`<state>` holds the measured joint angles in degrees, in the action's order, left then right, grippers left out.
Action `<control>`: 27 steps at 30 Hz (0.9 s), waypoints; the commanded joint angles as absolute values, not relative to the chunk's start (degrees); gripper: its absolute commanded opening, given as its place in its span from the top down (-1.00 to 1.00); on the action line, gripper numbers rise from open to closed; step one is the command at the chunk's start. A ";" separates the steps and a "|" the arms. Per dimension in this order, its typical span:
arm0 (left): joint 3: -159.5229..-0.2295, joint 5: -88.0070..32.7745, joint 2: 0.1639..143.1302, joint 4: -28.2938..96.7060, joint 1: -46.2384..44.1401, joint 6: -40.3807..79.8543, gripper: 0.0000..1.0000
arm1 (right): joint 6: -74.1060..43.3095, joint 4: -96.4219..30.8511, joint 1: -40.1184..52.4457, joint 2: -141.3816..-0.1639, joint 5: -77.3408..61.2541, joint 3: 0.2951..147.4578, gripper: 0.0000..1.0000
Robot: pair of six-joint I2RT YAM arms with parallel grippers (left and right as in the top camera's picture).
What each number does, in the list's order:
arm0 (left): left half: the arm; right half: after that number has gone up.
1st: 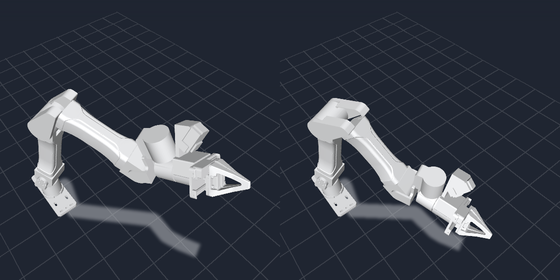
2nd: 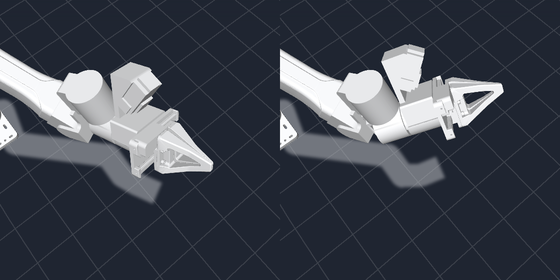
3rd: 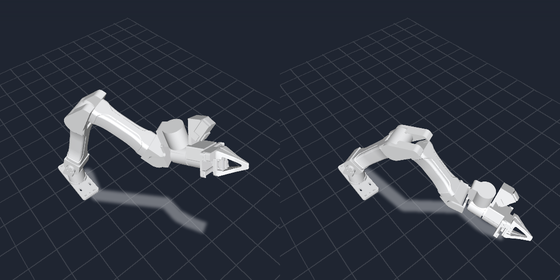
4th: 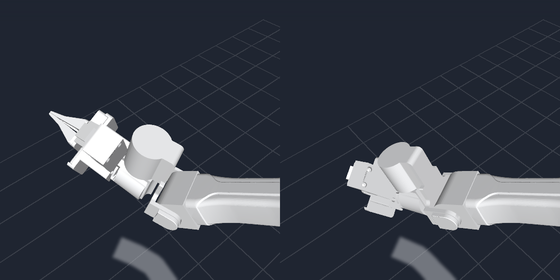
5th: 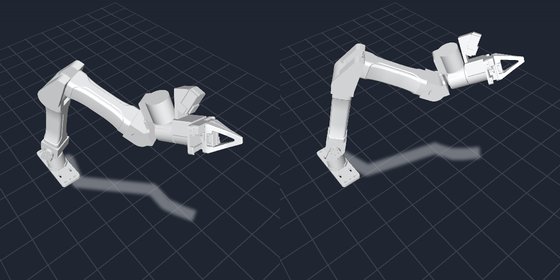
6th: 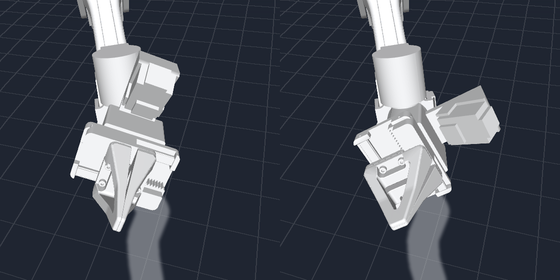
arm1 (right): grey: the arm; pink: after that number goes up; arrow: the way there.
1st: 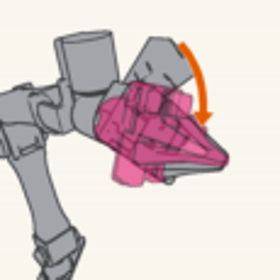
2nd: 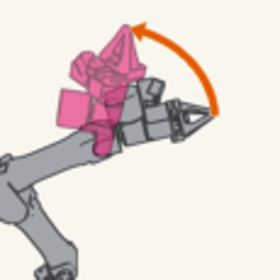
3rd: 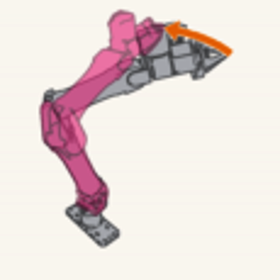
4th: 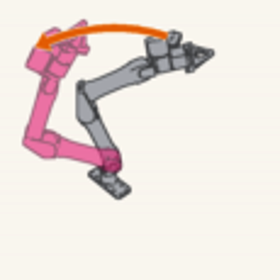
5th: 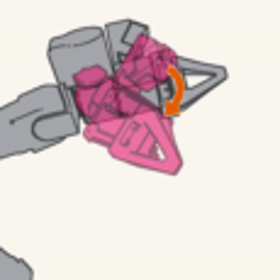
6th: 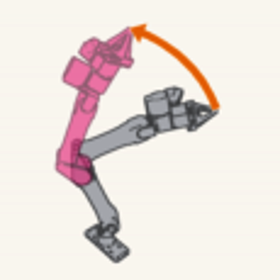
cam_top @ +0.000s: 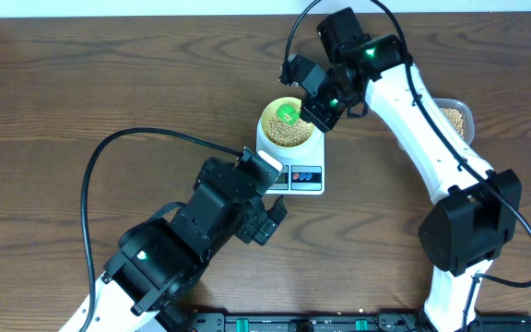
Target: Scoop item into bowl and weigh 50g on scale
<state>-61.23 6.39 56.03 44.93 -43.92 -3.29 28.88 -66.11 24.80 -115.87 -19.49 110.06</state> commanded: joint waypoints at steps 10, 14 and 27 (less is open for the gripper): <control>-62.96 7.14 55.72 44.91 -43.68 -4.08 -0.96 | 33.15 -65.67 26.20 -115.22 -16.71 110.78 0.98; -62.96 7.14 55.72 44.88 -43.68 -4.08 -0.96 | 33.95 -65.34 26.41 -115.22 -15.42 110.76 0.97; -62.96 7.14 55.72 44.88 -43.68 -4.08 -0.96 | 34.85 -65.34 26.96 -115.24 -12.43 110.76 0.97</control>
